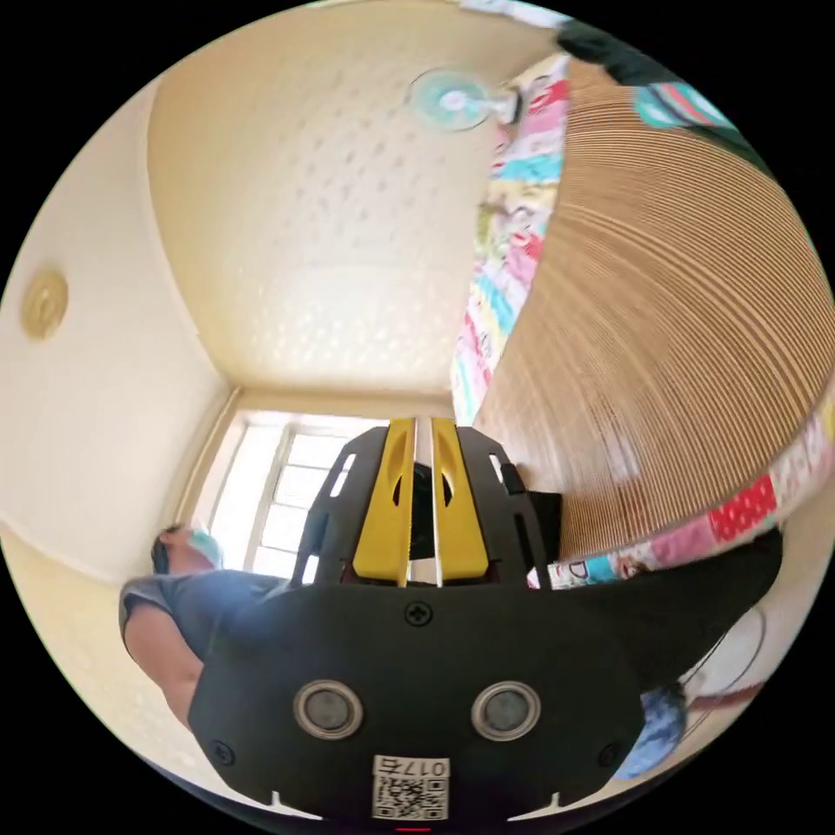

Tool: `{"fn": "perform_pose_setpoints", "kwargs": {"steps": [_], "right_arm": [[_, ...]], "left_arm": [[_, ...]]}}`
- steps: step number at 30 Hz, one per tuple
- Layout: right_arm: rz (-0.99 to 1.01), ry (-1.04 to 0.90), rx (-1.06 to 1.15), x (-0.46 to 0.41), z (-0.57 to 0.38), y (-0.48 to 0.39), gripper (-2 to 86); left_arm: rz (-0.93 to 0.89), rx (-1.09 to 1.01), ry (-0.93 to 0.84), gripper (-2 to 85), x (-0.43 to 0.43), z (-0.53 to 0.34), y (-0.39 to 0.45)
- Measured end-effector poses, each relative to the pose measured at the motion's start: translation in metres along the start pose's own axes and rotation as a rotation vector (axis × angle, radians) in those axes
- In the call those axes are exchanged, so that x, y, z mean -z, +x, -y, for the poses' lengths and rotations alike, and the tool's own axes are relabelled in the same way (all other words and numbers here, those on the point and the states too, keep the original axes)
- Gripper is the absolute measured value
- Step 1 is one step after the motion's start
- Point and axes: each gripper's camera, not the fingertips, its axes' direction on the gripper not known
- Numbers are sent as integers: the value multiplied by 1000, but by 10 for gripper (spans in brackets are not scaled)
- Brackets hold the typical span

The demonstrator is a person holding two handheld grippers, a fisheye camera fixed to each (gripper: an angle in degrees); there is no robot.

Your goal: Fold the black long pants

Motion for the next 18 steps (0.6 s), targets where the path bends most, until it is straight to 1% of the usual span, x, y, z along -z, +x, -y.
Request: {"fn": "perform_pose_setpoints", "kwargs": {"steps": [2, 3, 4, 5, 6, 8, 9, 10, 11, 13, 15, 17, 18], "right_arm": [[109, -184, 220, -64, 13, -42, 78], [134, -227, 274, -80, 13, -55, 93], [180, -312, 388, -110, 11, -85, 130], [216, -383, 502, -138, 4, -119, 173], [233, -412, 562, -150, -2, -136, 187], [247, -482, 795, -190, -31, -204, 230], [244, -490, 847, -197, -39, -219, 237], [224, -494, 944, -211, -55, -245, 244], [157, -487, 1013, -225, -68, -263, 247], [114, -445, 1068, -236, -80, -278, 247], [219, -404, 1102, -233, -85, -280, 246], [405, -351, 1097, -219, -87, -268, 234], [444, -329, 1091, -214, -87, -262, 230]], "left_arm": [[-59, -81, 109, 38, 12, 16, 29], [-96, -127, 178, 37, 21, 26, 45], [-123, -167, 234, 37, 27, 34, 59], [-135, -187, 256, 37, 30, 39, 66], [-150, -235, 285, 36, 34, 46, 80], [-152, -307, 307, 32, 37, 55, 101], [-172, -348, 318, 30, 37, 60, 113], [-200, -388, 326, 27, 36, 62, 124], [-217, -410, 327, 26, 35, 63, 129], [-287, -452, 357, 22, 34, 63, 142], [-355, -471, 395, 21, 39, 60, 147], [-422, -501, 431, 20, 44, 58, 150], [-481, -512, 459, 20, 47, 56, 149]]}}
